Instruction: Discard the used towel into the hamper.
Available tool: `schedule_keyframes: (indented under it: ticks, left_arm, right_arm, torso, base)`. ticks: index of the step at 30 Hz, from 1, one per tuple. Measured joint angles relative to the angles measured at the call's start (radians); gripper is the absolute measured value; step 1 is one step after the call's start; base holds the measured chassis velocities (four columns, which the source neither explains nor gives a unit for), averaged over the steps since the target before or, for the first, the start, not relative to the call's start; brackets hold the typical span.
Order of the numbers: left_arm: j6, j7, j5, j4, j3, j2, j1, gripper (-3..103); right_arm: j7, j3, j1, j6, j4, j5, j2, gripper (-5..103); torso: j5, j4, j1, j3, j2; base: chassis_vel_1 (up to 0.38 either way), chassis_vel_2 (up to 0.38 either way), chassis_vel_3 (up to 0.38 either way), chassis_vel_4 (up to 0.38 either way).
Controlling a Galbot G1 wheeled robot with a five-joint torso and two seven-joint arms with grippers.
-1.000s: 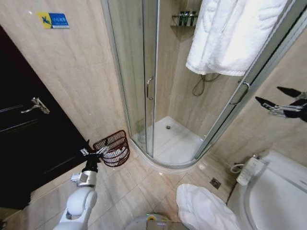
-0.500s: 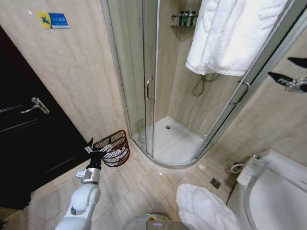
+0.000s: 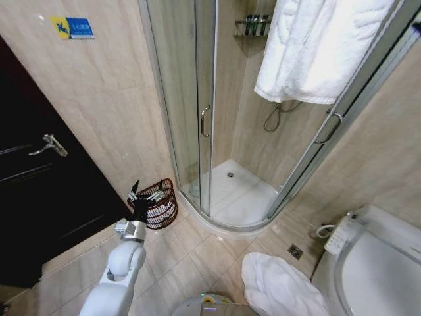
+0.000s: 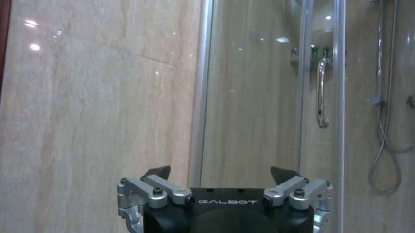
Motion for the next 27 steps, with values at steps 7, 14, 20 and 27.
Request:
schedule_keyframes:
  ticks: [7,14,20,27]
  left_arm:
    - [-0.006,0.001,-0.027,0.003,-0.02,0.001,0.006,100]
    - [-0.007,0.001,-0.026,0.011,-0.01,-0.005,-0.008,100]
    - [-0.003,0.002,-0.023,0.009,-0.005,-0.005,-0.011,100]
    - [0.001,0.002,-0.008,0.007,0.002,-0.009,-0.015,100]
  right_arm:
    - [0.15,-0.012,0.048,-0.093,0.076,0.015,-0.034,100]
    - [0.365,0.013,0.026,-0.199,0.221,-0.163,0.098,100]
    - [0.562,0.007,-0.013,-0.289,0.439,-0.366,0.315,100]
    - [0.616,-0.059,-0.052,-0.308,0.689,-0.437,0.551,100]
  torso:
    - [-0.0008,0.0003,0.0,0.0,0.0]
    - [-0.0003,0.0,0.0,0.0,0.0]
    - [0.0002,-0.0001,0.0,0.0,0.0]
    - [-0.0009,0.0001,0.0,0.0,0.0]
  base:
    - [0.0,0.0,0.0,0.0]
    - [0.0,0.0,0.0,0.0]
    - [0.0,0.0,0.0,0.0]
    - [0.0,0.0,0.0,0.0]
